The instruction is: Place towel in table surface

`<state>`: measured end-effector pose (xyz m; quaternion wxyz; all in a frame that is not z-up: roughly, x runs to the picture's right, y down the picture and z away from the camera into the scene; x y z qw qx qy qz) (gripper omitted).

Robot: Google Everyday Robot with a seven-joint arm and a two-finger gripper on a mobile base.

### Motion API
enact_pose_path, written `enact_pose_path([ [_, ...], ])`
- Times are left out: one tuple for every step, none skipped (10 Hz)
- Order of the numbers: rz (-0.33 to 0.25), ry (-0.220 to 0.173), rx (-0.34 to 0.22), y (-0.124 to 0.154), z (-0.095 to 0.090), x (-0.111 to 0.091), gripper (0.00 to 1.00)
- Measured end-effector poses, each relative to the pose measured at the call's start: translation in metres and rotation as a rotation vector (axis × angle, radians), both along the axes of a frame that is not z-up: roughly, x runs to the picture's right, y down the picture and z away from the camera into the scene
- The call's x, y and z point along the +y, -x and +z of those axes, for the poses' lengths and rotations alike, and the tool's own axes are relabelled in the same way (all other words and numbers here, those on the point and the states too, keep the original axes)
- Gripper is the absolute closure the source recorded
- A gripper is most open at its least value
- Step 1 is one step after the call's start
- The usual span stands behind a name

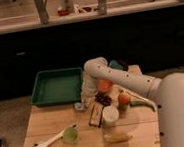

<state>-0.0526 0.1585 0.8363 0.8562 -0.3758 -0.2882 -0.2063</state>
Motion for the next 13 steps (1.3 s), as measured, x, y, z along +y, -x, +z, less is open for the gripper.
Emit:
enact_pose_path([
  [-0.012, -0.001, -0.011, 0.006, -0.001, 0.003, 1.00],
  [-0.021, -0.001, -0.018, 0.010, -0.001, 0.006, 1.00],
  [-0.033, -0.002, -0.028, 0.015, -0.002, 0.009, 1.00],
  [-0.041, -0.003, -0.037, 0.020, -0.004, 0.012, 1.00],
  [-0.048, -0.005, -0.042, 0.023, -0.005, 0.014, 1.00],
  [-0.051, -0.007, -0.044, 0.024, -0.006, 0.016, 1.00],
  [-0.054, -0.010, -0.046, 0.026, -0.007, 0.018, 1.00],
  [-0.056, -0.014, -0.050, 0.029, -0.009, 0.020, 1.00],
  [-0.059, -0.018, -0.051, 0.030, -0.010, 0.022, 1.00],
  [-0.061, -0.024, -0.050, 0.031, -0.011, 0.024, 1.00],
  [-0.062, -0.029, -0.048, 0.032, -0.011, 0.024, 1.00],
  [-0.062, -0.034, -0.046, 0.034, -0.012, 0.026, 0.98],
  [-0.060, -0.038, -0.043, 0.035, -0.013, 0.027, 0.91],
])
